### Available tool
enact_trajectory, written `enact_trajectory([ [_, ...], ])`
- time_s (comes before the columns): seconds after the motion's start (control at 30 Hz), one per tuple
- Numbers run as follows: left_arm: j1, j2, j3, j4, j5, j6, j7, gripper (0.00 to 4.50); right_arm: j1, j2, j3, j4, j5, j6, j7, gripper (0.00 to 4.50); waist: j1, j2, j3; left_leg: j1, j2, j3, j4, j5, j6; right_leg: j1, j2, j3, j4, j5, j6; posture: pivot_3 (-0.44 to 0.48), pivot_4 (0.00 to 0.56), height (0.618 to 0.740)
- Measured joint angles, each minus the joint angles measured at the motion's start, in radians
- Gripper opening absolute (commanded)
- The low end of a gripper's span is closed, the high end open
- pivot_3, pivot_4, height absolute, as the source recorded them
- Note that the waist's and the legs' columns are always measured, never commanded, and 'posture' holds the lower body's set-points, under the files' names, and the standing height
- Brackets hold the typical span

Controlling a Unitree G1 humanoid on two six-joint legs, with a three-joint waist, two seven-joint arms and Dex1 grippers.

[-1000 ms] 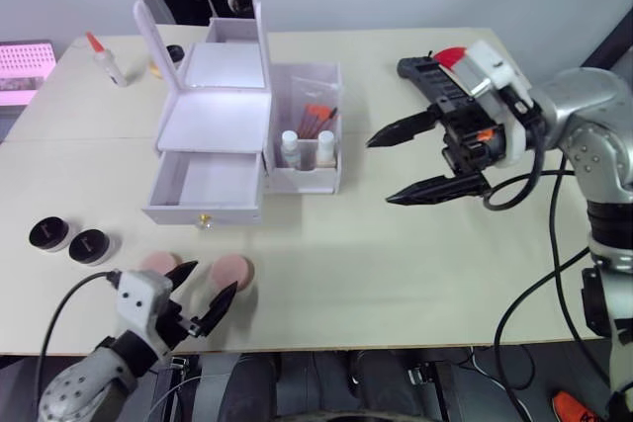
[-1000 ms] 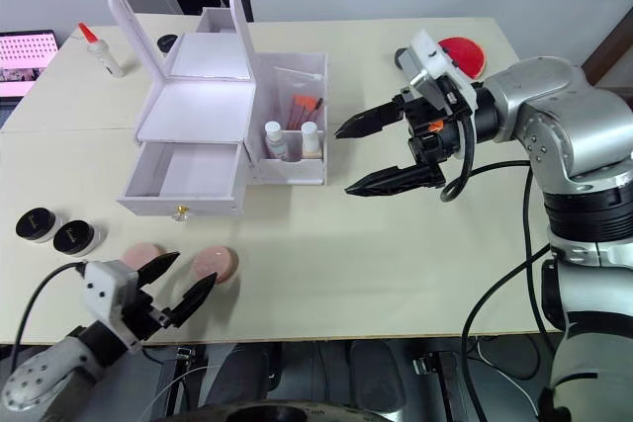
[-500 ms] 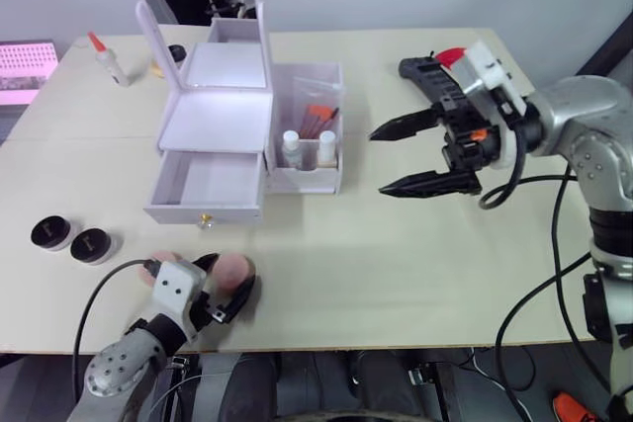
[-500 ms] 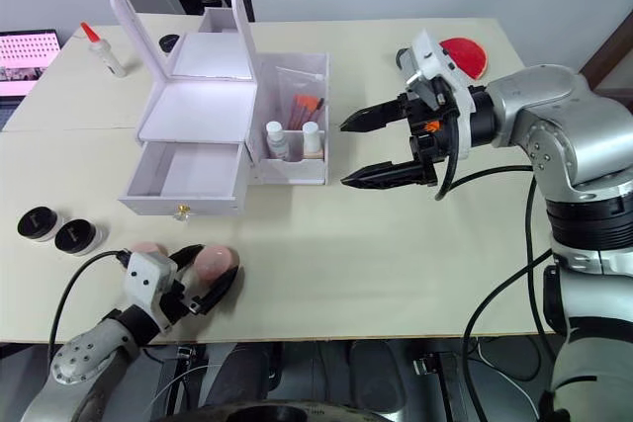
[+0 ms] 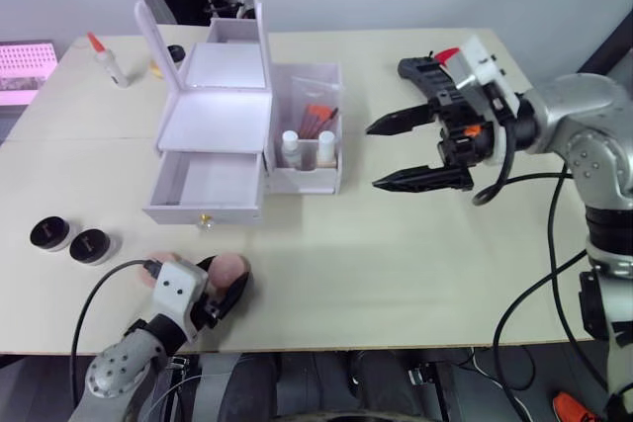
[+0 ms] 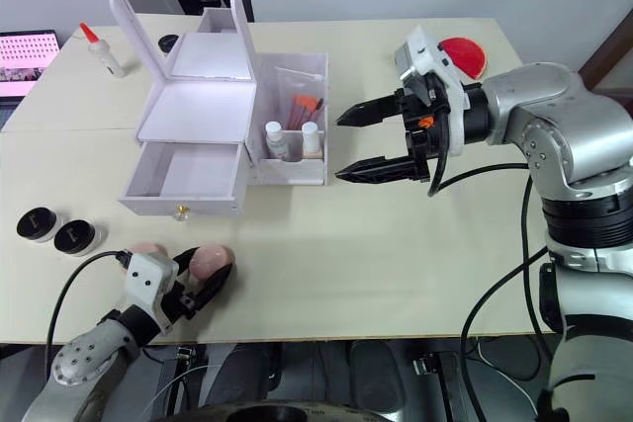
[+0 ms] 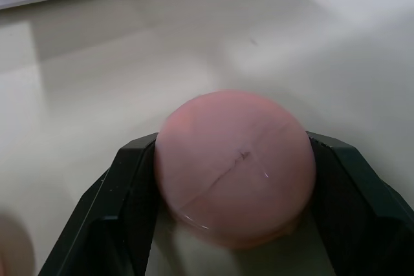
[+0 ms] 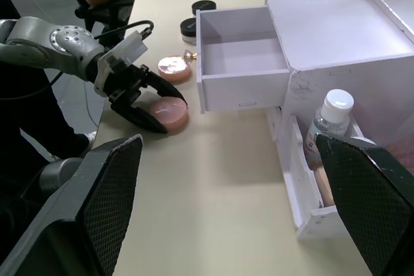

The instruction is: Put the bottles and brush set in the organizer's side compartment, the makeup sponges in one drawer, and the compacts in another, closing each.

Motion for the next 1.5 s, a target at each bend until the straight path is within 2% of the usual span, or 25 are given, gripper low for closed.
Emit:
enact_trajectory([
  [0.17, 0.111, 0.044, 0.064, -0.074, -0.080, -0.003, -0.076, 2.69, -0.038, 0.017, 0.029, 0.028, 0.011, -0.001, 0.059, 4.50, -0.002, 0.000, 0.000, 0.000, 0.001, 0.000, 0.000, 0.000, 0.000, -0.001, 0.000, 0.000, 0.000, 0.000, 0.000, 0.000, 0.150, 0.740],
  [0.33, 0.202, 0.134, 0.185, -0.265, -0.301, 0.032, -0.184, 2.69, -0.096, 0.040, 0.076, 0.079, 0.017, -0.013, 0.139, 4.50, 0.000, -0.001, 0.001, -0.001, 0.001, 0.001, 0.000, 0.000, 0.000, -0.001, 0.000, 0.000, 0.000, 0.000, 0.000, 0.000, 0.150, 0.740],
  [0.43, 0.214, 0.196, 0.296, -0.354, -0.447, 0.076, -0.191, 2.69, -0.121, 0.059, 0.093, 0.121, 0.012, -0.036, 0.174, 4.50, 0.000, 0.000, 0.001, -0.001, 0.001, 0.001, 0.000, 0.000, 0.000, -0.001, 0.000, 0.000, -0.001, 0.000, 0.000, 0.000, 0.150, 0.740],
  [0.5, 0.164, 0.280, 0.378, -0.393, -0.604, 0.129, -0.138, 2.69, -0.135, 0.078, 0.113, 0.151, -0.005, -0.052, 0.188, 4.50, 0.001, 0.000, 0.001, -0.001, 0.001, 0.001, 0.000, 0.000, 0.000, -0.001, 0.000, 0.000, 0.000, 0.000, 0.000, 0.000, 0.150, 0.740],
  [0.6, -0.012, 0.451, 0.488, -0.389, -0.843, 0.206, 0.024, 2.69, -0.144, 0.101, 0.126, 0.169, -0.013, -0.069, 0.199, 4.50, 0.007, 0.000, 0.001, -0.001, 0.002, 0.001, 0.000, 0.000, 0.000, -0.002, 0.000, -0.001, 0.002, 0.000, 0.000, 0.000, 0.150, 0.740],
  [0.67, -0.133, 0.536, 0.502, -0.344, -0.949, 0.257, 0.139, 2.69, -0.145, 0.102, 0.127, 0.168, -0.014, -0.071, 0.201, 4.50, 0.004, 0.000, 0.001, 0.000, 0.002, 0.001, 0.001, 0.000, 0.000, -0.001, 0.000, -0.001, 0.002, 0.000, 0.000, 0.000, 0.150, 0.740],
  [0.73, -0.235, 0.598, 0.489, -0.289, -1.003, 0.311, 0.232, 2.69, -0.145, 0.097, 0.125, 0.165, -0.014, -0.066, 0.197, 4.50, 0.001, 0.000, 0.001, 0.000, 0.002, 0.002, 0.000, 0.000, 0.000, 0.000, 0.000, -0.001, 0.001, 0.000, 0.000, 0.000, 0.150, 0.740],
  [0.83, -0.356, 0.631, 0.429, -0.232, -1.049, 0.371, 0.354, 2.69, -0.140, 0.083, 0.113, 0.148, -0.013, -0.052, 0.181, 4.50, -0.002, 0.000, 0.001, 0.000, 0.002, 0.002, -0.001, 0.000, 0.000, -0.001, 0.000, 0.000, 0.001, 0.000, 0.002, 0.000, 0.150, 0.740],
  [1.07, -0.459, 0.641, 0.357, -0.117, -1.055, 0.507, 0.574, 2.69, -0.118, 0.070, 0.089, 0.105, -0.005, -0.025, 0.137, 4.50, -0.002, 0.000, 0.001, 0.000, 0.002, 0.002, -0.001, 0.000, 0.000, -0.003, 0.001, 0.000, 0.003, 0.000, 0.002, 0.000, 0.150, 0.740],
  [1.23, -0.490, 0.583, 0.307, -0.107, -1.029, 0.548, 0.630, 2.69, -0.107, 0.073, 0.080, 0.088, -0.004, -0.016, 0.115, 4.50, 0.001, 0.000, 0.001, 0.000, 0.002, 0.003, 0.000, 0.000, 0.000, -0.002, 0.001, 0.000, 0.003, 0.000, 0.002, 0.000, 0.150, 0.740],
  [1.5, -0.564, 0.501, 0.230, -0.083, -0.947, 0.576, 0.649, 2.69, -0.102, 0.075, 0.077, 0.087, -0.004, -0.020, 0.095, 4.50, 0.002, 0.000, 0.001, 0.000, 0.002, 0.003, 0.000, 0.000, 0.000, -0.002, 0.001, 0.001, 0.003, 0.001, 0.002, 0.000, 0.150, 0.740],
])
